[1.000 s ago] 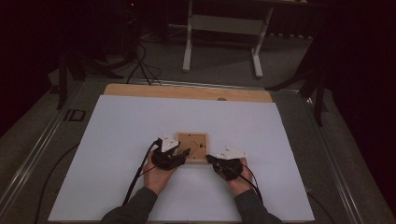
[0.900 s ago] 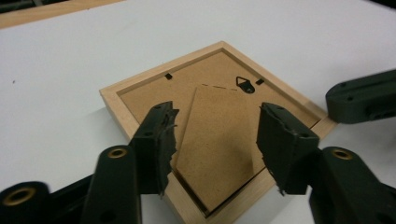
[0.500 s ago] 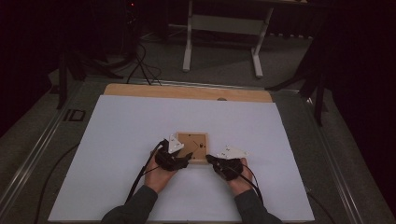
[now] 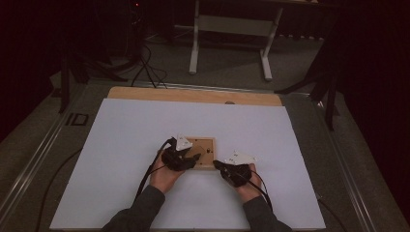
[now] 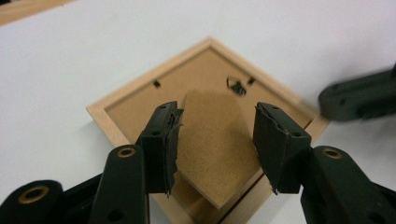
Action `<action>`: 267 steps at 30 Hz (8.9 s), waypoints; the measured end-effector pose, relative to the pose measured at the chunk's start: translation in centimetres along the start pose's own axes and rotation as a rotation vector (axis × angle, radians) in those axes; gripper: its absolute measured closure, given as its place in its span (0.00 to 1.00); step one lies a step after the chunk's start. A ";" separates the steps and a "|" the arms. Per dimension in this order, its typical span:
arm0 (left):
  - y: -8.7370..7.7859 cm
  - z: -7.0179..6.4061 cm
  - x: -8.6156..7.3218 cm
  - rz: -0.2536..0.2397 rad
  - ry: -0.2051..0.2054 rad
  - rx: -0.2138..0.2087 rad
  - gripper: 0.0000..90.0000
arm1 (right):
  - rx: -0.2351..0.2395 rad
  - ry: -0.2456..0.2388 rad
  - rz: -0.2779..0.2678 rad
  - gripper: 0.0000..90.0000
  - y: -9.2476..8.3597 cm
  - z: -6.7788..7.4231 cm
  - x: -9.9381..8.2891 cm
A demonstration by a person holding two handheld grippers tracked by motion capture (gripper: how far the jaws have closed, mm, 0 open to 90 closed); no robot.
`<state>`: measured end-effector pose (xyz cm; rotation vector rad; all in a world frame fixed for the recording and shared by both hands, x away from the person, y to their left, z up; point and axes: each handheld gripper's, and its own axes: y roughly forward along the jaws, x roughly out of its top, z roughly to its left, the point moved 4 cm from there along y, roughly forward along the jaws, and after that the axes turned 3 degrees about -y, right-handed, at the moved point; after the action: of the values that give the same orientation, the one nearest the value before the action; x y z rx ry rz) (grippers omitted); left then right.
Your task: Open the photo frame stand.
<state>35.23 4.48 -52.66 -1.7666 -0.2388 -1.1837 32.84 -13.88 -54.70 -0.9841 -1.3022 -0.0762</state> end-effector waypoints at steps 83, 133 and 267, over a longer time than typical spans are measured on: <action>1.3 1.1 1.2 0.258 -0.306 -0.127 0.60 | -0.006 -0.002 0.002 0.94 -0.1 -0.1 0.0; -1.6 -2.0 -0.5 0.049 0.035 0.004 0.60 | -0.002 0.064 -0.069 0.78 -2.4 -2.0 1.3; -4.0 1.1 -4.4 0.041 -0.094 -0.191 0.57 | 0.146 -0.130 -0.104 0.63 -0.7 2.0 4.9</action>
<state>31.20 8.85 -53.88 -1.9868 -0.1480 -1.1253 32.51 -10.76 -50.40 -0.8077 -1.4571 0.0034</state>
